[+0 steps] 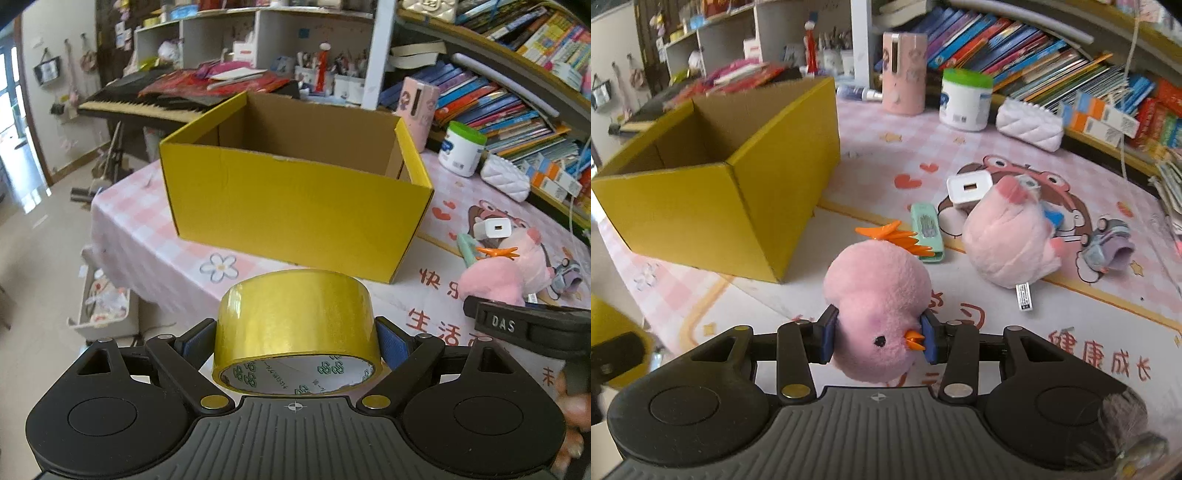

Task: Organize objects
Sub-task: 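Carry the tape roll and pink chick with both tools over the yellow box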

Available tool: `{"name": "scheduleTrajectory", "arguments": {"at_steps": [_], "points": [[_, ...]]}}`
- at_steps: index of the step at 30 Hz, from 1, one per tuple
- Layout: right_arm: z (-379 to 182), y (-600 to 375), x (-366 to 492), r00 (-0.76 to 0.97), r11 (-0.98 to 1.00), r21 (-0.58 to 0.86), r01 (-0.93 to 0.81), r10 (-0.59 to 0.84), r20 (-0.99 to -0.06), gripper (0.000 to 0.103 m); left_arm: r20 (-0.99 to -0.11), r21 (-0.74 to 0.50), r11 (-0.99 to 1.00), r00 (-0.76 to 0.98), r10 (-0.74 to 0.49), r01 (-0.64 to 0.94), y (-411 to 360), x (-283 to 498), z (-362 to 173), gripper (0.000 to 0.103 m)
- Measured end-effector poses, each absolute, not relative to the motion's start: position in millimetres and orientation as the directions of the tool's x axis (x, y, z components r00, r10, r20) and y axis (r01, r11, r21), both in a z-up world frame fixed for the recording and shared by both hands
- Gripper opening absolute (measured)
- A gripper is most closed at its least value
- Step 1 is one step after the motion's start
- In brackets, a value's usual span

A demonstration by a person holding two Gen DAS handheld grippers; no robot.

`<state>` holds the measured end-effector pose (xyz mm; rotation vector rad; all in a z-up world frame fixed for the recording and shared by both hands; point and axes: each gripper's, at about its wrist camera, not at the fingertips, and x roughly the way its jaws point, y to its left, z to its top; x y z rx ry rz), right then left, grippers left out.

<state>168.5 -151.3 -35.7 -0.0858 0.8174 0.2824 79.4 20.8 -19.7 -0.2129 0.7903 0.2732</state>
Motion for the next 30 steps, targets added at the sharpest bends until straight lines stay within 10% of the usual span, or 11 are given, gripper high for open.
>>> {"name": "scheduleTrajectory", "arguments": {"at_steps": [30], "points": [[-14,-13,-1,0.665,0.997,0.016,-0.08,0.066,-0.744,0.041,-0.674,-0.058,0.983,0.733,0.091,-0.176,150,-16,-10,0.09]]}}
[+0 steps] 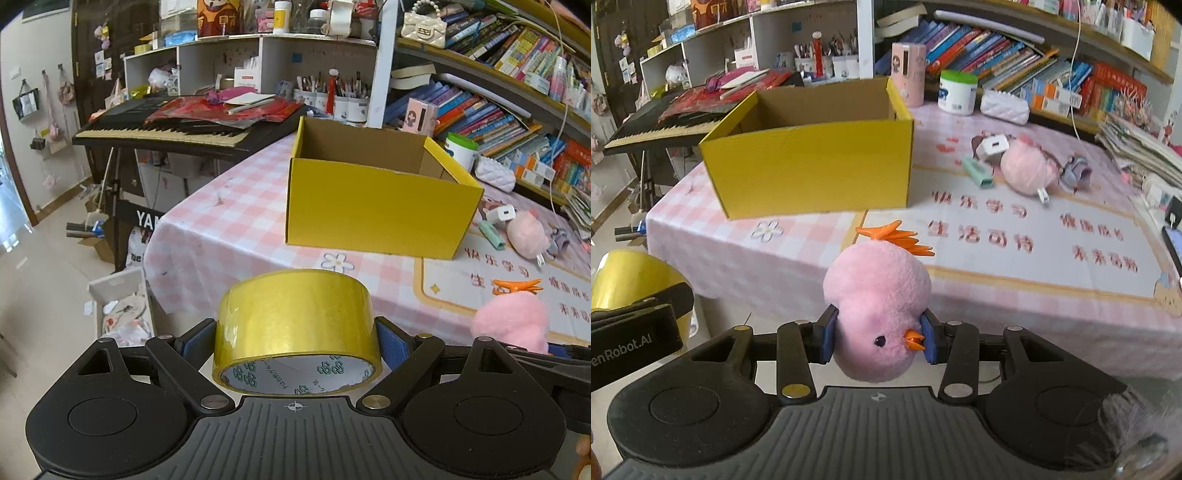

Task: Organize objects
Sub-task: 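Carry the tape roll and pink chick with both tools over the yellow box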

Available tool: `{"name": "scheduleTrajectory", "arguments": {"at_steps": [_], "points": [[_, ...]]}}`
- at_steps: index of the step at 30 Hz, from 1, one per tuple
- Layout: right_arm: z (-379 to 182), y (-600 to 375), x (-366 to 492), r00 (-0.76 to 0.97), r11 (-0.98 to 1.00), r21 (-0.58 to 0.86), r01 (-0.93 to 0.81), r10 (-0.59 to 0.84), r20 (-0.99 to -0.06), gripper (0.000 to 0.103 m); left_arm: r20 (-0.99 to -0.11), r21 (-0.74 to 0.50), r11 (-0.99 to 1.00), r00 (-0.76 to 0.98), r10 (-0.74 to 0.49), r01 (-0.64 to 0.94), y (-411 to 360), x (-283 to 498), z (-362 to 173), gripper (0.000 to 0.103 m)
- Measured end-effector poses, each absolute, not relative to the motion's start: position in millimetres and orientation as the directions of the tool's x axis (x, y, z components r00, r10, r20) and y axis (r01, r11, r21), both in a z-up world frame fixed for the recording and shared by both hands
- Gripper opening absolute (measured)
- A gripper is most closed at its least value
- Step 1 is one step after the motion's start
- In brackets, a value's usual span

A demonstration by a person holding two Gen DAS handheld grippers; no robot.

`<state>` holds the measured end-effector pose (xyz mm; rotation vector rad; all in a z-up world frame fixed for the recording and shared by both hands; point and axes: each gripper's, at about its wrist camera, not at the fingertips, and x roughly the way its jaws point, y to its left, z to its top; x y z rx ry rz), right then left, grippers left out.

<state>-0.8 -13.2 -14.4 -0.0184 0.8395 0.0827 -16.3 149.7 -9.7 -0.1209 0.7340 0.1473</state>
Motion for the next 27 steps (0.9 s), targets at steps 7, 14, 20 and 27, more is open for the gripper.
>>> {"name": "scheduleTrajectory", "arguments": {"at_steps": [7,14,20,27], "points": [[-15,-7,-14,0.656,0.998,0.02,-0.066,0.058,-0.753,0.041,-0.669,-0.057,0.988,0.74,0.069,-0.144,156,-29,-9,0.09],[-13,-4,-19,0.658,0.998,0.024,-0.055,0.054,-0.751,0.041,-0.661,-0.06,0.991,0.749,0.052,-0.122,160,-34,-7,0.09],[-8,-2,-21,0.668,0.998,0.02,-0.057,0.053,-0.742,0.041,-0.646,-0.063,0.991,0.761,0.049,-0.118,162,-33,-2,0.09],[-5,-6,-20,0.674,0.999,0.025,-0.039,0.045,-0.737,0.041,-0.639,-0.063,0.993,0.768,0.037,-0.1,161,-31,0,0.09]]}}
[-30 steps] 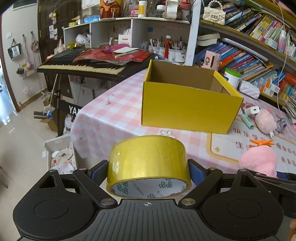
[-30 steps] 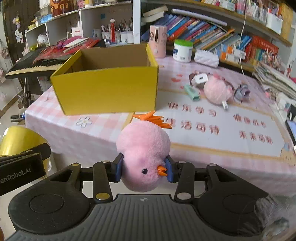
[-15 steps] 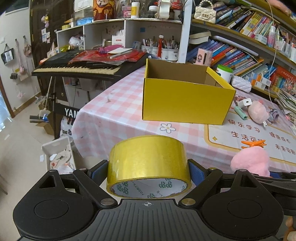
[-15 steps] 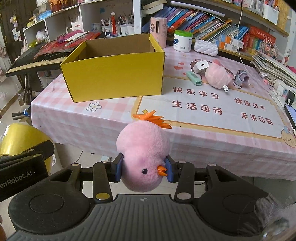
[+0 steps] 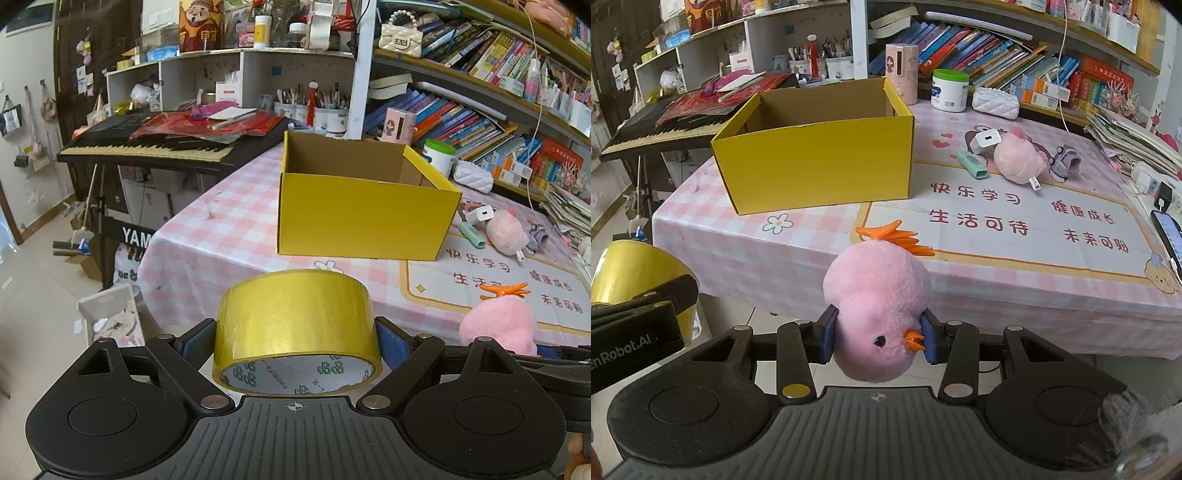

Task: Organize objects
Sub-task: 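Carry the tape roll and pink chick with both tools over the yellow box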

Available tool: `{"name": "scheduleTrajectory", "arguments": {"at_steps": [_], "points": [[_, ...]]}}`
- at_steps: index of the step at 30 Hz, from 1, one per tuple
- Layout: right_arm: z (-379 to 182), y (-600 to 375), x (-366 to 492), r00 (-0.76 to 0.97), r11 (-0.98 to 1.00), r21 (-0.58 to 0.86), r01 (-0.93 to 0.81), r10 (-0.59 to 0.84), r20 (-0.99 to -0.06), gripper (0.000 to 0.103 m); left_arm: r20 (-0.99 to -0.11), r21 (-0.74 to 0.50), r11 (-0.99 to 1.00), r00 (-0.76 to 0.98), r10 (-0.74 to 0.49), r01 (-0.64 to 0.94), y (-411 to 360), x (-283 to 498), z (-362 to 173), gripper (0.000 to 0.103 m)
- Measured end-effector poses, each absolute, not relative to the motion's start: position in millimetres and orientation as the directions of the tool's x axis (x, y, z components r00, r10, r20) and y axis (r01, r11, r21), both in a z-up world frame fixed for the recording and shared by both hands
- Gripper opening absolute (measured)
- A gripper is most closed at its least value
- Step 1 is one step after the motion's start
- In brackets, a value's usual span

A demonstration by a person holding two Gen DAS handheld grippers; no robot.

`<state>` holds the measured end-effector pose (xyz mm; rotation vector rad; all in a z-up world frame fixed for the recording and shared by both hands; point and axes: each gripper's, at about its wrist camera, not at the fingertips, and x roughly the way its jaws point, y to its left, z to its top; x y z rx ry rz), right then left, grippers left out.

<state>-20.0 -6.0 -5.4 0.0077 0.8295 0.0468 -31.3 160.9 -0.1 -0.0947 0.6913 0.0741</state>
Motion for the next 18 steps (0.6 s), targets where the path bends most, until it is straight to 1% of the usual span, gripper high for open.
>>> {"name": "scheduleTrajectory", "arguments": {"at_steps": [18], "points": [[-12,8,7,0.655,0.996,0.029,-0.087,0.079,-0.752,0.041,-0.659,-0.046,0.99,0.749,0.073,-0.137,170,-13,-6,0.09]]}}
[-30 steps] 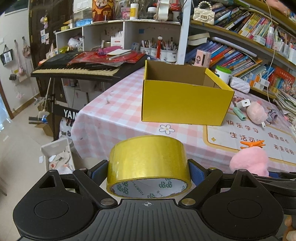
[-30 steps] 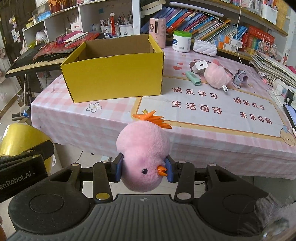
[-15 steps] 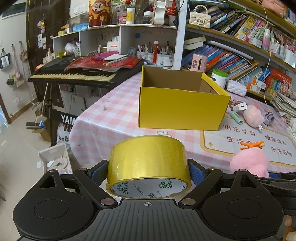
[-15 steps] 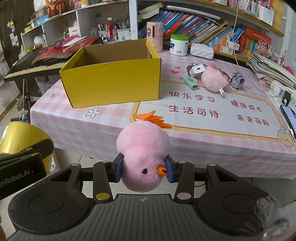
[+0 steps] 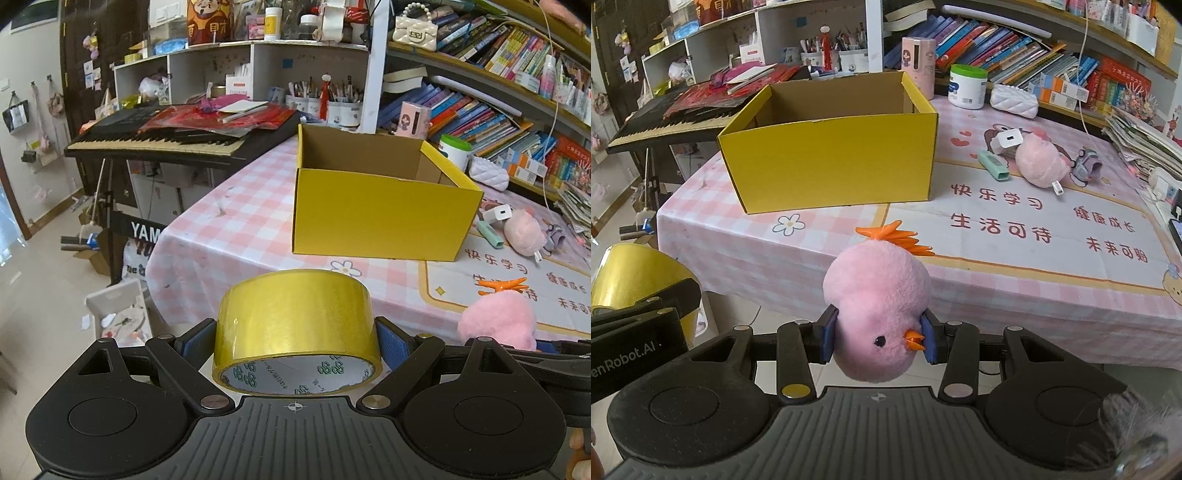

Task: Organize objects
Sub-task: 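Carry the tape roll and pink chick with both tools over the yellow box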

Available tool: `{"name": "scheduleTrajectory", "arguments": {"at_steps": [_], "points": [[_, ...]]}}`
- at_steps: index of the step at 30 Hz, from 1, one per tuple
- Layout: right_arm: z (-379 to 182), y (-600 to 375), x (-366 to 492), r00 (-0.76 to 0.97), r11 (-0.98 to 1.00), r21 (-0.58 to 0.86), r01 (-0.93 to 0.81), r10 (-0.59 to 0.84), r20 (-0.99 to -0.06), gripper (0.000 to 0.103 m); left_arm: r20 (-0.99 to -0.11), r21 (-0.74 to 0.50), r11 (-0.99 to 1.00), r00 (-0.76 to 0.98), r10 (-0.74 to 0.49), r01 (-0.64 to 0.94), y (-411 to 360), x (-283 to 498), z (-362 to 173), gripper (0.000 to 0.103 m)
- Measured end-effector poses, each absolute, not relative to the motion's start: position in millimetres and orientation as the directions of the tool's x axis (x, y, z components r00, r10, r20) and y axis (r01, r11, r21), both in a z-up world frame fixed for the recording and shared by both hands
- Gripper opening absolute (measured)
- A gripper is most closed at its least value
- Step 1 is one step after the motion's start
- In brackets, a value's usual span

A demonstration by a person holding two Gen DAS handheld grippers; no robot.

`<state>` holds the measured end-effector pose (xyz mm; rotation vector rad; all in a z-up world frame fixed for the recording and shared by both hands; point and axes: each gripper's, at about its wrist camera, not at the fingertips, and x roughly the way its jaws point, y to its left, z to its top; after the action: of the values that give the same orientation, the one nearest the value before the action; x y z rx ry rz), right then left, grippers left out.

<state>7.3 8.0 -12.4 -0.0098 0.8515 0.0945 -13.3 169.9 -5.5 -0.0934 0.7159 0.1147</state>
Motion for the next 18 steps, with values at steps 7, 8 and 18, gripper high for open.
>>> {"name": "scheduleTrajectory", "arguments": {"at_steps": [7,8,18], "points": [[-11,8,31,0.654,0.993,0.038,-0.113,0.103,-0.749,0.041,-0.658,-0.042,0.986,0.747,0.092,-0.159,169,6,-3,0.09],[-10,7,34,0.658,0.992,0.04,-0.118,0.108,-0.745,0.041,-0.655,-0.04,0.986,0.75,0.095,-0.16,168,9,-2,0.09],[15,1,86,0.723,0.979,0.029,-0.2,0.168,-0.67,0.041,-0.572,-0.015,0.988,0.812,0.117,-0.153,150,54,20,0.09]]}}
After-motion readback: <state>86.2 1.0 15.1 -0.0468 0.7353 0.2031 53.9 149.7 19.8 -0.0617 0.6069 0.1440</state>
